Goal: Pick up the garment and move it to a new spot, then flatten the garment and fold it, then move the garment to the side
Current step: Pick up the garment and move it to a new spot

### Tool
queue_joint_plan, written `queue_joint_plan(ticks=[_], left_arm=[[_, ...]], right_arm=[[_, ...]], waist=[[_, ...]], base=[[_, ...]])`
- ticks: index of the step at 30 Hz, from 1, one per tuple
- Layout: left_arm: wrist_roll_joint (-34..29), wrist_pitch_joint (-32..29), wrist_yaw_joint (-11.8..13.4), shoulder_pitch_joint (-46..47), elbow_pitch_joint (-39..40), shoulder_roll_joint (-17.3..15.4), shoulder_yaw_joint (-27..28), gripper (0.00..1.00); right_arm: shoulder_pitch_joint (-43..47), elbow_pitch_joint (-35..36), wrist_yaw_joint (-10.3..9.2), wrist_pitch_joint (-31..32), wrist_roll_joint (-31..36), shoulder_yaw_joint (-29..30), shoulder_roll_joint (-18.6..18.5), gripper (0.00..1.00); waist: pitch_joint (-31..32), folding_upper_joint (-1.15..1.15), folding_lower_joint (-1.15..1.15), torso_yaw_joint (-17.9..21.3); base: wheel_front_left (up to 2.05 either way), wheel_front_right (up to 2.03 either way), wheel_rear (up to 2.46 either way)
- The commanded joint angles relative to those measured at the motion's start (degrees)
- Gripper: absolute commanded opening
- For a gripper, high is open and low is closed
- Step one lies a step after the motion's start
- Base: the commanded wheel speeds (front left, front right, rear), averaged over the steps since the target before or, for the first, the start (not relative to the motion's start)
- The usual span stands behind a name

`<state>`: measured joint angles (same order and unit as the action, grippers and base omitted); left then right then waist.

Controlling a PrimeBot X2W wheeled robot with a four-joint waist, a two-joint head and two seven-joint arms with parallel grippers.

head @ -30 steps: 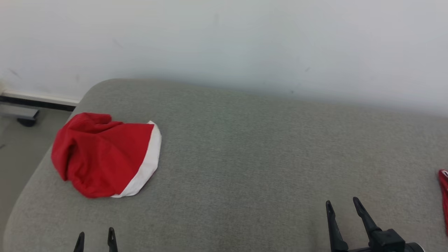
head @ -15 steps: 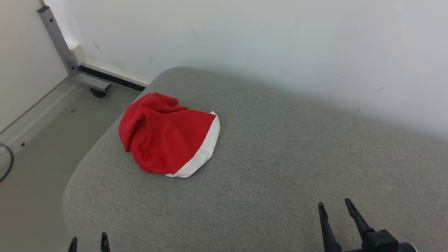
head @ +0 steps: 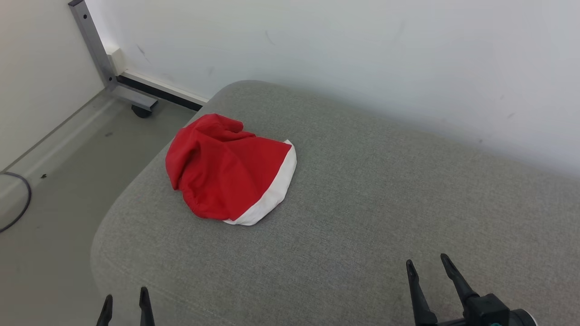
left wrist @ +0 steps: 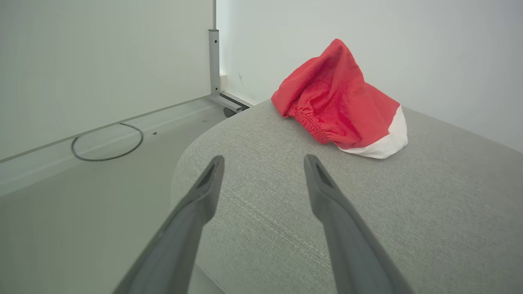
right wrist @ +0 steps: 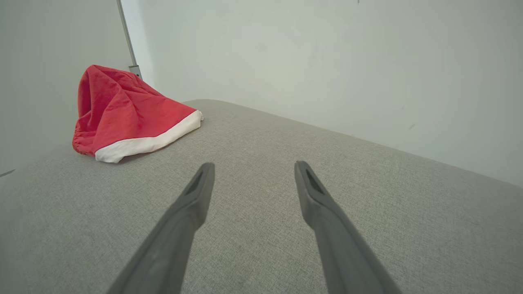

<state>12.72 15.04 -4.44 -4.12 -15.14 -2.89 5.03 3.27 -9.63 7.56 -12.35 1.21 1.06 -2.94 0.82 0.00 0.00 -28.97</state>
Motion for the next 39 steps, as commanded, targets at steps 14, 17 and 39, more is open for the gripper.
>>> queue_joint_plan(ticks=[14, 17, 39], left_arm=[[6.91, -9.79, 1.33, 33.96, -24.00, -2.09, 1.93, 1.00], [9.52, -12.12, 1.72, 38.65, -28.01, -3.94, 4.57, 1.00], [15.47, -27.87, 5.40, 50.29, -42.94, -11.71, 8.66, 0.00]], right_arm=[[-2.90, 5.73, -0.17, 3.84, 1.96, -3.20, -3.25, 1.00], [-4.06, 7.85, -0.17, 5.15, 1.59, -4.36, -4.80, 1.00], [-8.06, 13.31, -0.17, 5.96, 0.29, -4.58, -5.78, 1.00]], waist=[[-8.69, 0.00, 0.00, 10.18], [-12.26, 0.00, 0.00, 14.18], [-23.53, 0.00, 0.00, 26.61]], base=[[0.00, 0.00, 0.00], [0.00, 0.00, 0.00], [0.00, 0.00, 0.00]])
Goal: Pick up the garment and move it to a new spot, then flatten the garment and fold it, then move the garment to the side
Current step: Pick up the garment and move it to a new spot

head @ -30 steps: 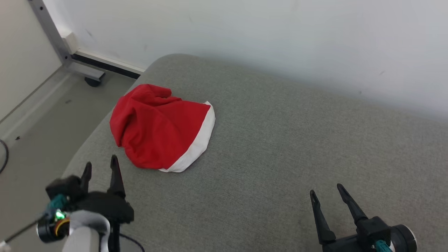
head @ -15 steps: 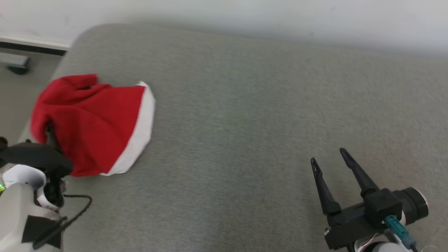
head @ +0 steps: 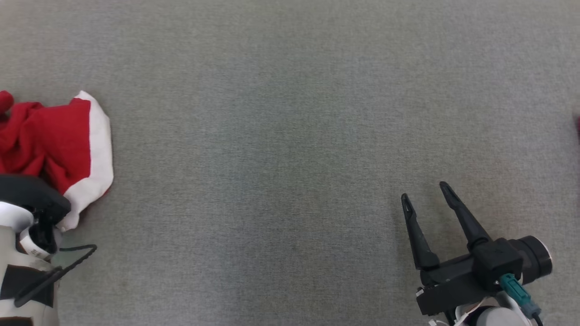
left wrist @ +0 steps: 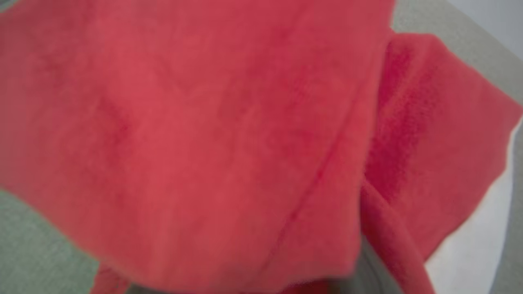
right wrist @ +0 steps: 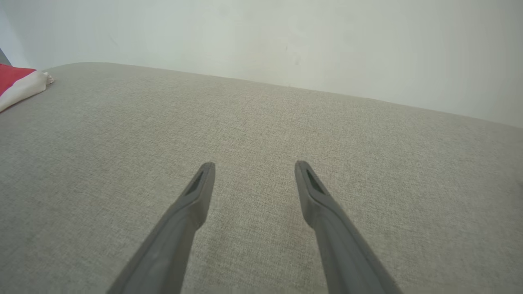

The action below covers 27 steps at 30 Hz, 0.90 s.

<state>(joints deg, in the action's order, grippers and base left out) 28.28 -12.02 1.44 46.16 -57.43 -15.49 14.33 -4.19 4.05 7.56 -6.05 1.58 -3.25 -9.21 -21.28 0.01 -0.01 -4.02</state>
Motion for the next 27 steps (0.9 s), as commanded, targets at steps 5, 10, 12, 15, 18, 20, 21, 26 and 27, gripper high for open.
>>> queue_joint_plan(ticks=[5, 10, 12, 15, 18, 20, 21, 26, 27], left_arm=[[-0.66, -1.34, -1.00, -0.55, -0.25, 0.12, -1.62, 0.00], [-1.74, 0.66, -1.53, -0.10, 2.57, -1.93, -2.45, 0.00], [-2.29, 1.99, -2.07, 0.09, 4.34, -2.64, -2.92, 0.00], [-3.48, 2.85, -2.99, 0.46, 7.99, -3.56, -4.36, 0.00], [-4.76, 3.73, -4.66, 0.49, 13.76, -4.37, -6.29, 0.00], [-5.34, 3.76, -5.47, -0.05, 17.95, -4.29, -7.45, 0.00], [-5.55, 3.45, -5.71, -0.54, 20.06, -4.15, -8.18, 0.00], [-5.90, 1.83, -6.94, -3.33, 32.65, -1.49, -12.44, 0.00], [-5.58, 1.07, -7.04, -4.00, 35.22, -0.83, -13.39, 0.00]], right_arm=[[-1.38, -2.54, -0.16, -1.43, -0.38, -1.20, 1.45, 1.00], [-1.82, -5.26, -0.17, -2.83, -0.83, -1.55, 2.62, 1.00], [-1.70, -6.38, -0.16, -3.58, -0.98, -1.48, 3.19, 1.00], [-1.03, -7.79, -0.16, -4.44, -1.10, -1.04, 4.27, 1.00], [-0.02, -9.15, -0.16, -5.28, -1.20, -0.15, 5.09, 1.00], [0.57, -10.06, -0.17, -5.81, -1.28, 0.39, 5.56, 1.00], [0.85, -10.49, -0.16, -6.12, -1.34, 0.61, 5.78, 1.00], [2.20, -11.94, -0.17, -6.85, -1.46, 1.73, 6.22, 1.00], [2.32, -12.06, -0.16, -6.95, -1.40, 1.86, 6.26, 1.00]], waist=[[0.72, -0.01, 0.01, 0.99], [4.12, -0.01, 0.01, 0.13], [6.10, -0.01, 0.01, -0.28], [9.25, -0.01, 0.01, -0.76], [12.26, -0.01, 0.01, -1.06], [14.20, -0.01, 0.01, -0.94], [15.15, -0.01, 0.01, -0.72], [19.06, -0.01, 0.01, 1.87], [19.58, -0.01, 0.01, 2.67]], base=[[0.00, 0.00, 0.00], [0.00, 0.00, 0.00], [0.00, 0.00, 0.00], [0.00, 0.00, 0.00], [0.00, 0.00, 0.00], [0.00, 0.00, 0.00], [0.00, 0.00, 0.00], [0.00, 0.00, 0.00], [0.00, 0.00, 0.00]])
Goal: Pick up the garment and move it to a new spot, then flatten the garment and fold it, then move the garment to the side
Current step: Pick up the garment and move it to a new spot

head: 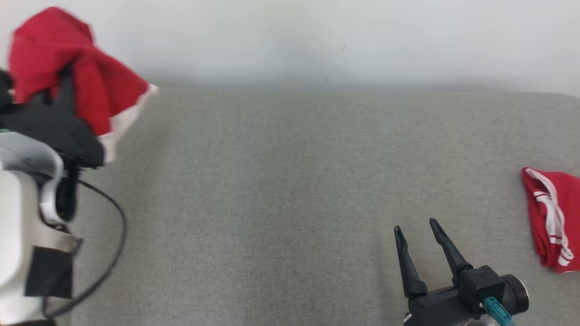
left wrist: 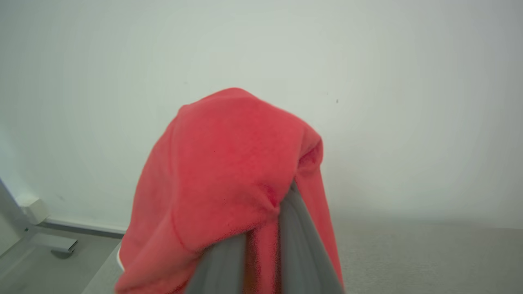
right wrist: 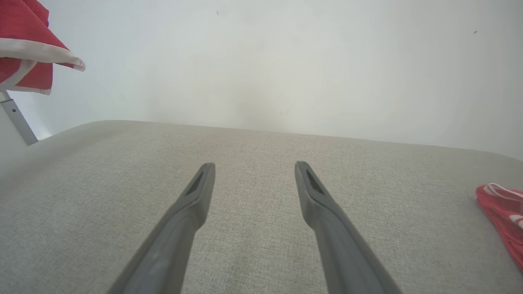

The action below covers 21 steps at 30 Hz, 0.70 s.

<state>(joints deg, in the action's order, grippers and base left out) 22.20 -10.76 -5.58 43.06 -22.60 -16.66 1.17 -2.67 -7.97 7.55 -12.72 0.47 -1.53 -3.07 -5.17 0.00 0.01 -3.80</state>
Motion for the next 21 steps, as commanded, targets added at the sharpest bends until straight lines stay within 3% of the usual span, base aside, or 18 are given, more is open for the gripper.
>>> queue_joint_plan(ticks=[1, 6, 11, 21], left_arm=[[0.54, -0.84, -0.32, -1.60, 2.85, 1.02, -1.21, 0.00], [0.29, -2.80, -0.65, -5.39, 13.27, 4.25, -5.79, 0.00], [-0.65, -4.92, -0.21, -9.47, 18.13, 6.32, -9.98, 0.00], [-0.39, -3.06, 0.50, -16.55, 11.71, 10.25, -14.70, 0.00]], right_arm=[[0.87, -0.06, -0.15, -0.35, -0.18, 0.07, 0.19, 1.00], [1.27, -0.11, -0.15, -0.15, -0.44, -0.44, 0.28, 1.00], [0.87, 0.09, -0.15, 0.12, -0.58, -1.12, 0.27, 1.00], [0.87, 0.03, -0.15, 0.02, -1.01, -1.43, 0.29, 1.00]], waist=[[3.91, 0.00, -0.01, 3.35], [4.75, 0.00, -0.01, 8.74], [4.20, 0.00, -0.01, 15.37], [1.49, 0.00, -0.01, 25.48]], base=[[0.00, 0.00, 0.00], [0.00, 0.00, 0.00], [0.00, 0.00, 0.00], [0.00, 0.00, 0.00]])
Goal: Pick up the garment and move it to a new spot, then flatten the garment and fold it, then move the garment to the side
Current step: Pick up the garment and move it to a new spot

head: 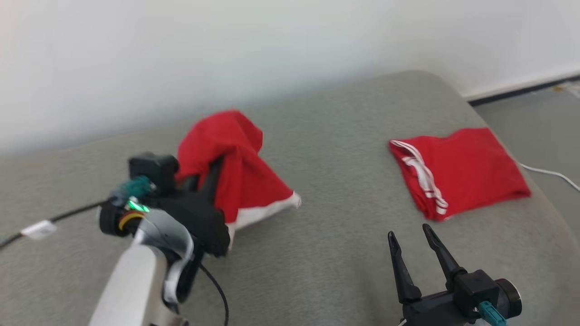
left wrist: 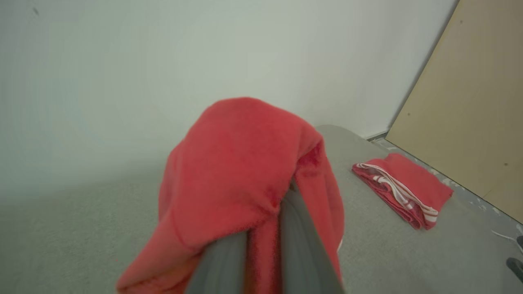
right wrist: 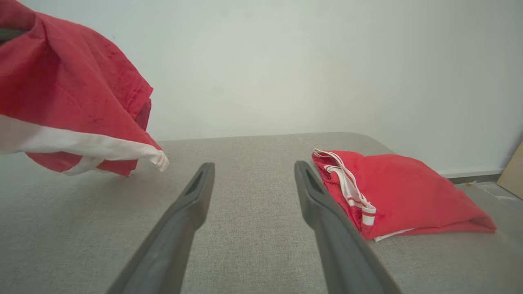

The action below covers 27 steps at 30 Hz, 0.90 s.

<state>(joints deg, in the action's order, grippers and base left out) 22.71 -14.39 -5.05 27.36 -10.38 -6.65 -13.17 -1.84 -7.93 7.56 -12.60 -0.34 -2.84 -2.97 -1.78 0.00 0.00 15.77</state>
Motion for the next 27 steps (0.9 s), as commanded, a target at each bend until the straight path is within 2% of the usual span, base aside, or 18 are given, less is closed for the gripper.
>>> queue_joint_plan(ticks=[1, 6, 7, 8, 12, 16, 24, 27], left_arm=[[-1.66, 1.01, 0.24, -1.19, -2.08, 0.32, -1.03, 0.00], [-3.58, 3.44, 1.07, -1.72, -8.89, 1.08, -3.31, 0.00], [-4.57, 4.26, 1.38, -1.49, -10.72, 1.11, -4.08, 0.08], [-5.15, 4.95, 1.85, -1.29, -12.75, 1.19, -4.49, 1.00], [-7.10, 6.78, 3.06, -0.60, -19.36, 1.70, -6.26, 1.00], [-2.87, 5.30, 2.62, -1.94, -22.72, 2.98, -6.01, 1.00], [0.57, 11.03, 4.04, -7.43, -15.15, 3.41, -5.08, 1.00], [1.92, 15.84, 4.11, -11.36, -10.22, 3.29, -3.83, 1.00]], right_arm=[[-0.19, -0.12, -0.16, -0.17, -0.31, -0.36, 0.19, 1.00], [-0.95, -0.65, -0.16, -0.52, -0.72, -0.90, 0.19, 1.00], [-1.07, -0.74, -0.16, -0.58, -0.79, -0.92, 0.19, 1.00], [-1.12, -0.84, -0.16, -0.69, -0.88, -0.92, 0.19, 1.00], [-1.00, -1.12, -0.16, -0.83, -1.06, -1.06, 0.19, 1.00], [-0.38, -1.13, -0.17, -0.77, -0.52, -0.30, 0.14, 1.00], [1.20, -0.31, -0.16, -0.38, 0.01, 1.83, 0.17, 1.00], [1.67, -0.09, -0.16, -0.21, 0.16, 2.22, 0.18, 1.00]], waist=[[-2.14, 0.00, 0.00, 6.54], [-2.71, 0.00, 0.00, 8.02], [-2.82, 0.00, 0.00, 8.16], [-2.91, 0.00, 0.00, 8.20], [-2.95, 0.00, 0.00, 7.46], [-2.20, 0.00, 0.00, 5.28], [-1.44, 0.00, 0.00, -2.47], [-0.87, 0.00, 0.00, -5.06]], base=[[0.00, 0.00, 0.00], [0.00, 0.00, 0.00], [0.00, 0.00, 0.00], [0.00, 0.00, 0.00], [0.00, 0.00, 0.00], [0.00, 0.00, 0.00], [0.00, 0.00, 0.00], [0.00, 0.00, 0.00]])
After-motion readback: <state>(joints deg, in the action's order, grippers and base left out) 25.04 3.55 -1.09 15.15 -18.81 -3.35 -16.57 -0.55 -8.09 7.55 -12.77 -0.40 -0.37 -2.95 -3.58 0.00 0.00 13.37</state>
